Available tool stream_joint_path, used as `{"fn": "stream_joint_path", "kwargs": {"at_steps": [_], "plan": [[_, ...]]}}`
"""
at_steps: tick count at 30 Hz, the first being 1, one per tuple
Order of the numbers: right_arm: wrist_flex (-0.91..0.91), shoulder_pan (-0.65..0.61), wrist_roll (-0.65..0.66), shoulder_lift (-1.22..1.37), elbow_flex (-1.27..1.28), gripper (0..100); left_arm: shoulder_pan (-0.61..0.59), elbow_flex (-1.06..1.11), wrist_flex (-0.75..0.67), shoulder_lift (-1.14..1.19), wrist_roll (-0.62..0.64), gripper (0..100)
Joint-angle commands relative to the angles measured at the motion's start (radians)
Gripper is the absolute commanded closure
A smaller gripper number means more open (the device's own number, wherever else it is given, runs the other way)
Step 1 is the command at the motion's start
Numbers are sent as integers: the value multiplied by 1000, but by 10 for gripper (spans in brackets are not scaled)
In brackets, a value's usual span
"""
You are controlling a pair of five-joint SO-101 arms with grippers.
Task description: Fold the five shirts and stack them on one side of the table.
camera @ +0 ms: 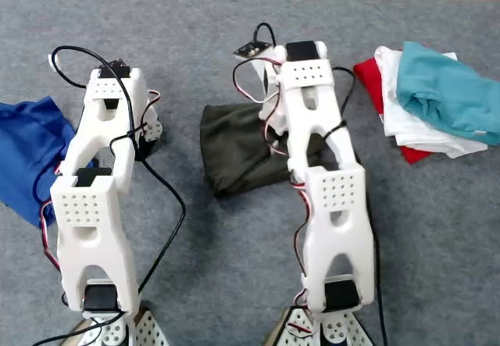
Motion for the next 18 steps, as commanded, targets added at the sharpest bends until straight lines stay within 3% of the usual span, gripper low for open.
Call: {"fn": "stream_joint_path", "kwargs": {"at_steps": [1,18], "plan": [[18,38,26,-142,102,993,2,0,-44,-12,-11,981],[-17,188,94,-473,622,993,2,0,-44,-12,-11,981]]}}
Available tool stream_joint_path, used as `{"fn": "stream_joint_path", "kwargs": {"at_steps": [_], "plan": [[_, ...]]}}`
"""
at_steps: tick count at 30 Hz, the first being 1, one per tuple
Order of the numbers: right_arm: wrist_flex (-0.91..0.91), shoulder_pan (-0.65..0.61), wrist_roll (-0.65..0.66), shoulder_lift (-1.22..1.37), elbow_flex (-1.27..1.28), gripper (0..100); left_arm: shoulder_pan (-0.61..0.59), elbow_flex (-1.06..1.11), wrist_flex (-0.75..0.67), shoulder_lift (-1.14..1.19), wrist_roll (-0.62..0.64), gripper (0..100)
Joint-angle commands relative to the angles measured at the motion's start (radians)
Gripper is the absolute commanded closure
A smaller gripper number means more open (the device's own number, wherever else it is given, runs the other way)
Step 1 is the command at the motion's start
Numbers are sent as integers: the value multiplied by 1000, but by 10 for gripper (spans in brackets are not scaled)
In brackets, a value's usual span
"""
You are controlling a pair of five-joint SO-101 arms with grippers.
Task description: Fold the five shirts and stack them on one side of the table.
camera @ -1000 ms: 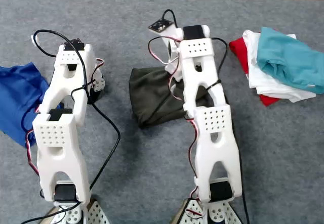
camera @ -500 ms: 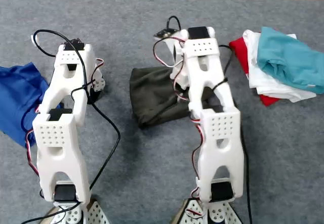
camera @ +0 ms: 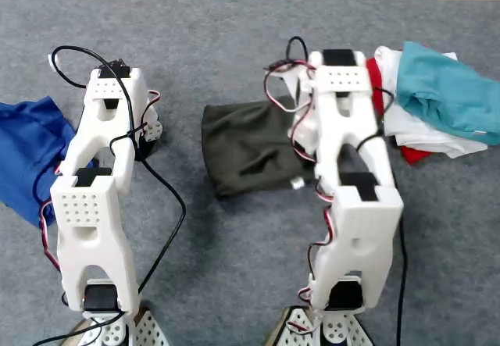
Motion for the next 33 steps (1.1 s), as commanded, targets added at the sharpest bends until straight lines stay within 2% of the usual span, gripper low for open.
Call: {"fn": "stream_joint_path", "kwargs": {"at_steps": [1,6,9,13,16,22,26,29,33], "plan": [[-43,64,29,-113,120,993,2,0,-44,-12,-11,981],[-166,102,37,-177,280,993,2,0,-44,-12,-11,981],[-180,94,35,-213,280,993,2,0,-44,-12,-11,981],[-114,70,28,-260,111,993,3,0,-43,-12,-11,981],[-60,39,15,-236,-81,993,58,0,-8,-21,-12,981],[-32,-16,-15,16,-458,993,138,-87,78,-223,-12,981],[20,-30,-46,182,-687,993,244,-106,103,-321,-6,981],[21,4,-63,196,-727,993,310,-120,98,-323,-5,981],[21,67,-52,117,-624,993,342,-132,75,-321,-3,981]]}}
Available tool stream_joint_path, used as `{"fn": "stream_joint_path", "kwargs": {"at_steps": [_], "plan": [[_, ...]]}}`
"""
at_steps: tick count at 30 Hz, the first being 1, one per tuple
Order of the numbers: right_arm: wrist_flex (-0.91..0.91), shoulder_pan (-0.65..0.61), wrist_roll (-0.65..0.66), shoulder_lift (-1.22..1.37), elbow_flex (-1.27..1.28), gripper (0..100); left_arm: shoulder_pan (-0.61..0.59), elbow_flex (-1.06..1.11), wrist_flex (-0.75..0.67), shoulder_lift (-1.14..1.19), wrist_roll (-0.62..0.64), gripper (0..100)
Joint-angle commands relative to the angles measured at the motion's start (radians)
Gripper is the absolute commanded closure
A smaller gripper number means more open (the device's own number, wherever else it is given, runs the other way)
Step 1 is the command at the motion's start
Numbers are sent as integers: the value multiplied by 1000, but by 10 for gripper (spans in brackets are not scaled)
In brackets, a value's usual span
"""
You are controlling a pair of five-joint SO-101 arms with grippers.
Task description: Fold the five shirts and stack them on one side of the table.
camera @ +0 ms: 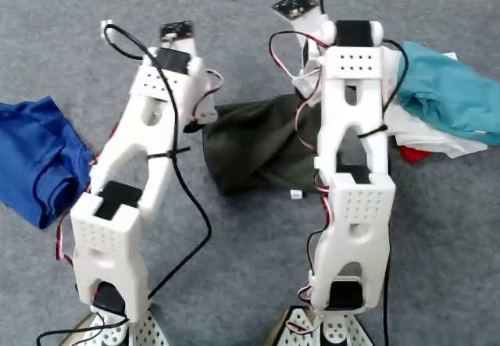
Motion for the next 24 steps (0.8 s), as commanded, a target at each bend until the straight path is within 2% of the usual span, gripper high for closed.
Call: {"fn": "stream_joint_path", "kwargs": {"at_steps": [1,4,8,12,16,20,24], "plan": [[21,61,8,-96,58,993,34,-48,-40,-59,0,981],[21,85,38,-183,182,993,58,-28,-117,-50,9,981],[8,87,87,-288,374,993,86,3,-238,30,81,981],[-120,87,104,-321,582,993,97,0,-318,142,127,981],[-232,88,152,-329,788,993,87,0,-347,213,135,981],[-216,127,203,-371,915,994,89,-15,-347,239,135,981],[-183,228,275,-512,1009,994,83,-17,-374,263,133,981]]}}
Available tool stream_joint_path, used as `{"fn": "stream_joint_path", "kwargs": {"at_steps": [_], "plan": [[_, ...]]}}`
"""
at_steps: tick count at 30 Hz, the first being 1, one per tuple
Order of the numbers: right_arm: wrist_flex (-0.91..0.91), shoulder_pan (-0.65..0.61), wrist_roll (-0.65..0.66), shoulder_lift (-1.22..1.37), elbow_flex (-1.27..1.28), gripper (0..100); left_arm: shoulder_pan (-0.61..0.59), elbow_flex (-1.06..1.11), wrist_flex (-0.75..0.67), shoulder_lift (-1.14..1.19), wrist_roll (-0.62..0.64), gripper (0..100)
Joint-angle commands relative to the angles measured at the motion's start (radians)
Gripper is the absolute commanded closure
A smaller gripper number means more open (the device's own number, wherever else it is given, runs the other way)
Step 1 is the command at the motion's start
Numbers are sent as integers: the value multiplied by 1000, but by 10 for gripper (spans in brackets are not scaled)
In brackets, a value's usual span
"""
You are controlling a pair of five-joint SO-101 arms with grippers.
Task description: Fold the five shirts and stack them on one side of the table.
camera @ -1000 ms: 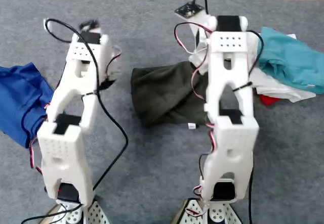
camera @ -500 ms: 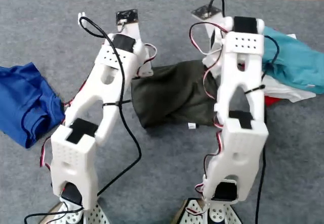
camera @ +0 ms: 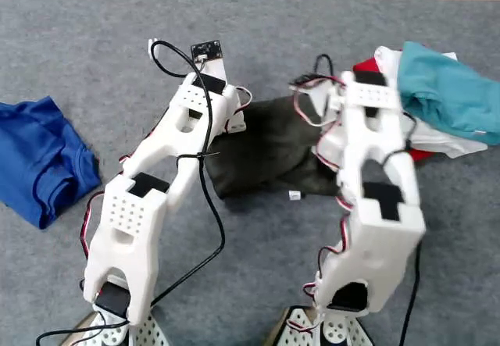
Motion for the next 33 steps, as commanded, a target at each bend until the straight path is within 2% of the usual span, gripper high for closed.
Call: {"fn": "stream_joint_path", "kwargs": {"at_steps": [1,4,9,12,15,23,27,33], "plan": [[35,93,63,-199,56,994,-12,-29,-18,-4,3,981],[54,101,75,-317,53,994,-25,-55,-11,4,5,981],[43,-48,20,-348,-82,994,-31,-54,-9,4,6,981],[-3,-150,-31,-209,-199,994,-29,-54,-9,4,6,981],[-15,-196,-66,-8,-358,994,-32,-54,-9,4,6,981],[232,-193,-89,394,-785,994,-35,-54,-9,4,6,981],[230,-185,-66,389,-687,994,-54,-61,-9,5,6,981],[222,-163,-40,226,-427,994,-92,-63,-15,5,8,981]]}}
